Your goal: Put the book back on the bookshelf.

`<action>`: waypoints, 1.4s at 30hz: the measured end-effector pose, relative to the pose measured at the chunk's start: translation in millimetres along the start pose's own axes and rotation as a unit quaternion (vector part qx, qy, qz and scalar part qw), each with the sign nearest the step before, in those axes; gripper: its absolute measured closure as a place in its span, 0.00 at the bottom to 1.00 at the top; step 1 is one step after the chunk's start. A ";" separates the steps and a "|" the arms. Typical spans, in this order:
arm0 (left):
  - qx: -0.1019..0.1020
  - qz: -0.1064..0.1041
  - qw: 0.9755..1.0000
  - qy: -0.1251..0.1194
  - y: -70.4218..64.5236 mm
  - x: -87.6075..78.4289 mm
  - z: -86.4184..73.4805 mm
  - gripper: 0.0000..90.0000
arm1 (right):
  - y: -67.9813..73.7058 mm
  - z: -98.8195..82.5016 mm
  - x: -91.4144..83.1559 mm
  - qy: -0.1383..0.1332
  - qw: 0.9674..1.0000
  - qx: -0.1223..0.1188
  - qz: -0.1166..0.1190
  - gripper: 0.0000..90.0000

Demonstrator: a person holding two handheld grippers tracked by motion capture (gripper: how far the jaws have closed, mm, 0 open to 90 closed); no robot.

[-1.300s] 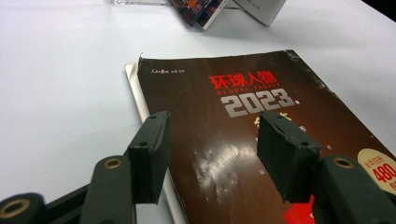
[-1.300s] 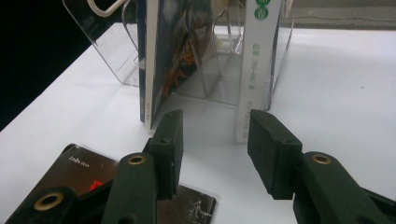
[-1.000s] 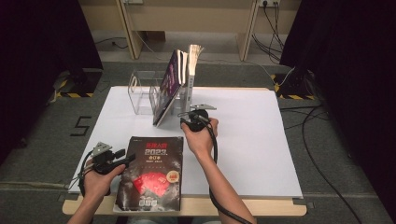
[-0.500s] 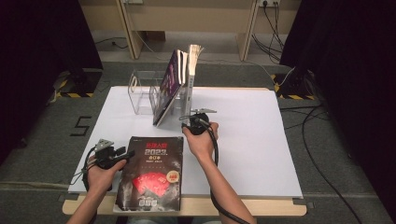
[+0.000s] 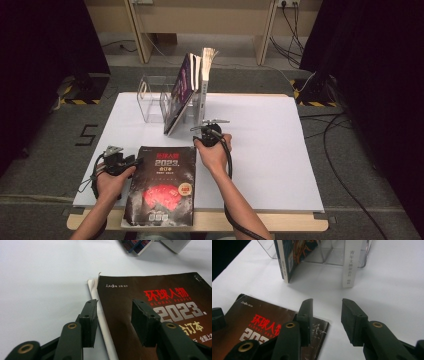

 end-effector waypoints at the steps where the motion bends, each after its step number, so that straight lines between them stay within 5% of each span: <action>1: -0.002 0.000 1.000 0.001 0.5 0.5 -0.1 0.62 | 0.0 -0.8 1.3 0.002 1.000 0.000 0.001 0.69; 42: -0.030 -0.011 0.999 0.008 2.2 2.7 -2.2 0.63 | 1.2 -17.1 33.9 0.055 0.998 0.004 0.013 0.69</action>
Point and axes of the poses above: each handheld gripper's, and its own axes: x roughly forward along the jaws, z roughly out of its top, y roughly to its left, the point moved 5 cm from there along x, roughly forward along the jaws, and after that the axes turned 7 degrees about -x, right-handed, at the moved point
